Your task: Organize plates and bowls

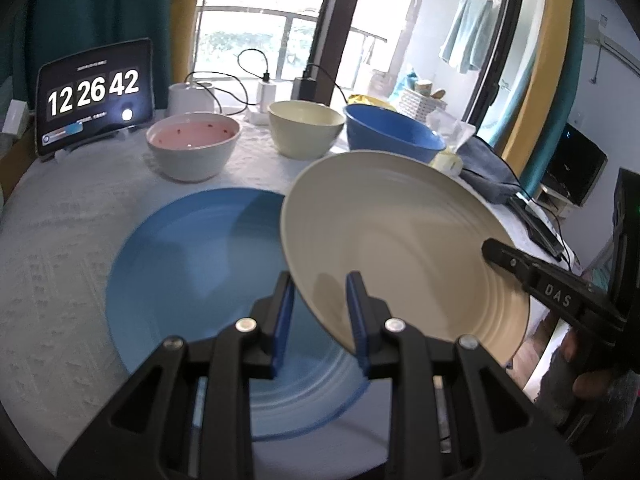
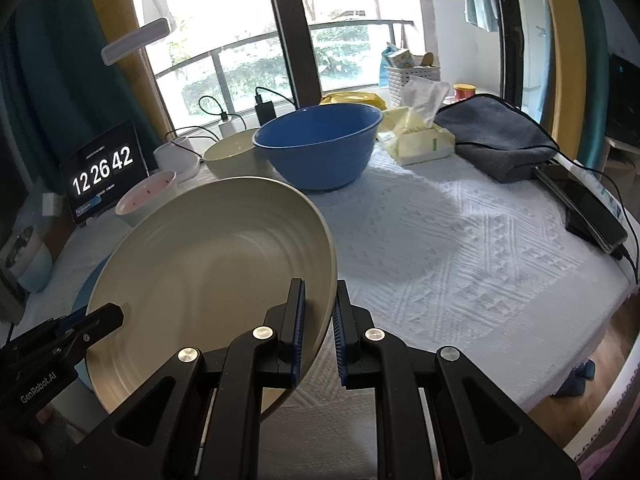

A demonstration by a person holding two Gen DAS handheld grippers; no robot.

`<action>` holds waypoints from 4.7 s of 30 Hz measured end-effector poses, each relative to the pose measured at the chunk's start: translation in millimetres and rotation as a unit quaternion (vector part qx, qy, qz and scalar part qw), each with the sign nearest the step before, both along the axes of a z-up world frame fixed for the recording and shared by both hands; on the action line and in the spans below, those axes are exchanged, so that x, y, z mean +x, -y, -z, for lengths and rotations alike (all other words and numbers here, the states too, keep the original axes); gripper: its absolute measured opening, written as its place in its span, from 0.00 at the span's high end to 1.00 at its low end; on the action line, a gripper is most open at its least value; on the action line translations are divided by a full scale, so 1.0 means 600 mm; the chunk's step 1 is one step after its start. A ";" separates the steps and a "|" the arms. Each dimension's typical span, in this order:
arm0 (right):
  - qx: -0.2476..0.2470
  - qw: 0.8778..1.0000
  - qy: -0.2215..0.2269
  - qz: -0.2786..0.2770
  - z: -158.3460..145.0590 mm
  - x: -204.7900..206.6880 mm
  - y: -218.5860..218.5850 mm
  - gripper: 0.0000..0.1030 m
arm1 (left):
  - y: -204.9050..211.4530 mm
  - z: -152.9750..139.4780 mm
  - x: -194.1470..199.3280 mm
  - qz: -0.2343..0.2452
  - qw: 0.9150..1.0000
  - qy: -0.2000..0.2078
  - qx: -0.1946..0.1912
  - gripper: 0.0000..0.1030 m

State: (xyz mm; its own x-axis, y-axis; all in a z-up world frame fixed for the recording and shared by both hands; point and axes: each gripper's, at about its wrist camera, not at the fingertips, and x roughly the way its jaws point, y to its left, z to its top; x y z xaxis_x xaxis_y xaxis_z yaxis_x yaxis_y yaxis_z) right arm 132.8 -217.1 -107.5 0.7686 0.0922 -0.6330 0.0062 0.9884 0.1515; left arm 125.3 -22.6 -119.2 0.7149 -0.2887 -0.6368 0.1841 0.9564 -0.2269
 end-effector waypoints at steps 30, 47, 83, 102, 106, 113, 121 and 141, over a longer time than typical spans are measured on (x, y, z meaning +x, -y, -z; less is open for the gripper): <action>-0.014 0.998 -0.015 -0.055 0.013 0.039 -0.109 0.84 | -0.104 0.016 -0.003 -0.062 0.998 0.007 0.008 0.73; -0.024 0.996 -0.047 -0.070 0.047 0.059 -0.156 0.82 | -0.133 0.045 0.007 -0.084 0.996 -0.007 0.026 0.73; -0.026 0.994 -0.076 -0.079 0.074 0.083 -0.176 0.66 | -0.149 0.055 0.014 -0.124 0.989 -0.018 0.077 0.62; 0.008 0.994 -0.072 -0.076 0.077 0.095 -0.154 0.61 | -0.155 0.060 0.062 -0.127 0.988 -0.011 0.091 0.56; 0.018 0.994 -0.072 -0.077 0.076 0.098 -0.152 0.60 | -0.147 0.061 0.067 -0.109 0.990 -0.014 0.094 0.56; 0.032 0.994 -0.068 -0.080 0.074 0.096 -0.149 0.59 | -0.143 0.064 0.075 -0.089 0.993 -0.034 0.069 0.56; 0.049 0.991 -0.069 -0.103 0.080 0.093 -0.163 0.59 | -0.141 0.066 0.073 -0.091 0.993 -0.034 0.067 0.56; 0.043 0.993 -0.072 -0.087 0.075 0.094 -0.175 0.56 | -0.153 0.065 0.068 -0.091 0.994 -0.045 0.045 0.59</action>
